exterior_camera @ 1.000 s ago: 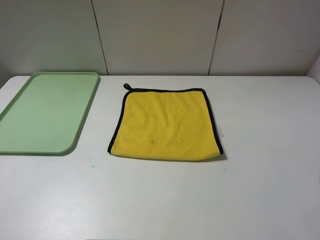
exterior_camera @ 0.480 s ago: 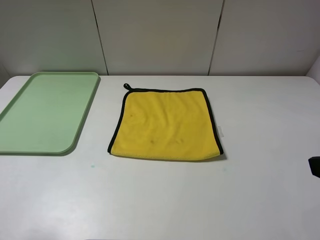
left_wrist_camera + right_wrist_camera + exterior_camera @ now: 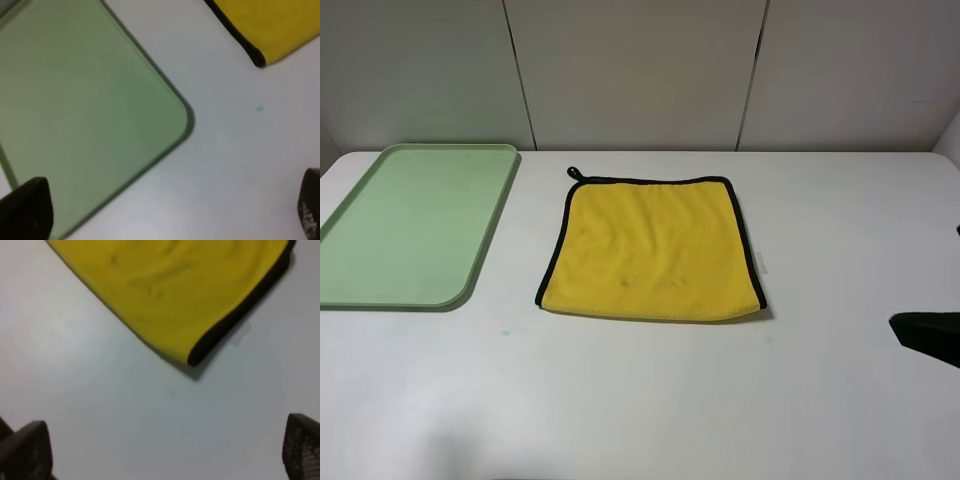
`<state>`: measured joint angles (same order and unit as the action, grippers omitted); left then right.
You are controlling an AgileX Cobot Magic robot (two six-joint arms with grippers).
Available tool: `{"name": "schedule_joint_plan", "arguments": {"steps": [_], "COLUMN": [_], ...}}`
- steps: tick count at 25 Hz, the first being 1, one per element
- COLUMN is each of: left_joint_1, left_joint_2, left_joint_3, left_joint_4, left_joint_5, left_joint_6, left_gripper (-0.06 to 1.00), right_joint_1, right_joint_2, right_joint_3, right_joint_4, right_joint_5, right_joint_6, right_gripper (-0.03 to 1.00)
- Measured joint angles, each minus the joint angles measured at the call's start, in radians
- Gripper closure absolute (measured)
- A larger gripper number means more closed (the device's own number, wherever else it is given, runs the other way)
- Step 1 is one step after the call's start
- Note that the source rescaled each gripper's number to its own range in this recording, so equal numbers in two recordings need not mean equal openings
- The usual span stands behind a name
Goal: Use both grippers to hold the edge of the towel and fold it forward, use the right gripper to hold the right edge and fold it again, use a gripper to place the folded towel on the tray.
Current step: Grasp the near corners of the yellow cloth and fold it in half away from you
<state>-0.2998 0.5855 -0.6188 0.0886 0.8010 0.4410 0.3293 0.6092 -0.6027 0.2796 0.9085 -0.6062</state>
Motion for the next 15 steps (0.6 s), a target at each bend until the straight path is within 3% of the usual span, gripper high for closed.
{"name": "schedule_joint_plan", "arguments": {"steps": [4, 10, 15], "left_joint_1": [0.0, 0.0, 0.0], "left_joint_2": [0.084, 0.189, 0.274], "left_joint_3": [0.0, 0.0, 0.0], "left_joint_4": [0.001, 0.001, 0.001], "left_joint_5": [-0.084, -0.183, -0.27], "left_joint_6": [0.026, 0.034, 0.069], "left_gripper": [-0.03, -0.02, -0.02], "right_joint_1": [0.0, 0.0, 0.0], "right_joint_2": [0.087, 0.216, 0.308], "right_joint_3": [0.0, 0.0, 0.0], "right_joint_4": [0.022, 0.025, -0.001], "right_joint_5": [-0.091, -0.127, -0.182], "right_joint_6": [-0.138, -0.367, -0.453], "right_gripper": [-0.03, -0.03, -0.03]}}
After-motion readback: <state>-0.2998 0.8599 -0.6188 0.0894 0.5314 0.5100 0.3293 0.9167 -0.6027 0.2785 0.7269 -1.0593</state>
